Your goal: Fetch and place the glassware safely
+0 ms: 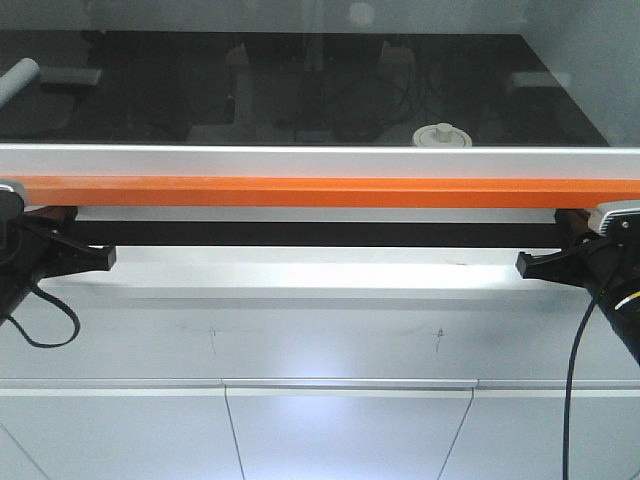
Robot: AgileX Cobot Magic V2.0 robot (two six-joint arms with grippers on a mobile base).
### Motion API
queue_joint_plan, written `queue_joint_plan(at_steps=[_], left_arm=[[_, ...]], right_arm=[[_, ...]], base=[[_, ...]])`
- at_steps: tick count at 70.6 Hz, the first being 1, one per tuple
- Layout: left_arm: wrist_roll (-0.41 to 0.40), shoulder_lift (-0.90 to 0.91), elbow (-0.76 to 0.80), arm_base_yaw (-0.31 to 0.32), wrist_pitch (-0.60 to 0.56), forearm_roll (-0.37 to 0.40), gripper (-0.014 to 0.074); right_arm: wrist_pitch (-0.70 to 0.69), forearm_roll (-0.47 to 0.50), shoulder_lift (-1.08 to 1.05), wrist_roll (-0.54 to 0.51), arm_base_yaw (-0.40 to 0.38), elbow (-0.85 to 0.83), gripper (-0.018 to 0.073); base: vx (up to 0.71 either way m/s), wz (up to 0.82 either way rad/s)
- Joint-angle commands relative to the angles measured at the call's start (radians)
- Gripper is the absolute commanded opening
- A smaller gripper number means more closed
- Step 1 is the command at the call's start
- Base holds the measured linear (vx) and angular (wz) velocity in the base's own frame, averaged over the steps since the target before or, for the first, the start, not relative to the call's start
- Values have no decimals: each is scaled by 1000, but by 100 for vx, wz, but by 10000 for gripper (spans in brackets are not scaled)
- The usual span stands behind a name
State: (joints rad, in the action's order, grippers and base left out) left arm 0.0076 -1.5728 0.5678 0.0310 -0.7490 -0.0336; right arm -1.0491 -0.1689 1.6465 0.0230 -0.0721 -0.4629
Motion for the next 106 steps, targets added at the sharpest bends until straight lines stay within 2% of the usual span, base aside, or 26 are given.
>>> queue_joint_plan(at_steps=[1, 19, 56, 94, 106], left_arm=[[1, 90, 84, 8, -250, 8, -7], [1, 154, 116, 8, -202, 6, -7], [1, 292, 256, 8, -31, 1, -7], [1, 404, 271, 8, 117, -1, -7], [1, 472, 271, 8, 239, -27, -7]], right_arm=[[-141, 3, -82, -7, -2, -38, -1], [-24, -5, -158, -6, -2, -113, -1], [144, -21, -320, 23, -2, -237, -1], [287, -28, -427, 42, -2, -250, -1], [386, -74, -490, 76, -2, -250, -1]], base=[[0, 0], [0, 0], [0, 0], [0, 0], [0, 0]])
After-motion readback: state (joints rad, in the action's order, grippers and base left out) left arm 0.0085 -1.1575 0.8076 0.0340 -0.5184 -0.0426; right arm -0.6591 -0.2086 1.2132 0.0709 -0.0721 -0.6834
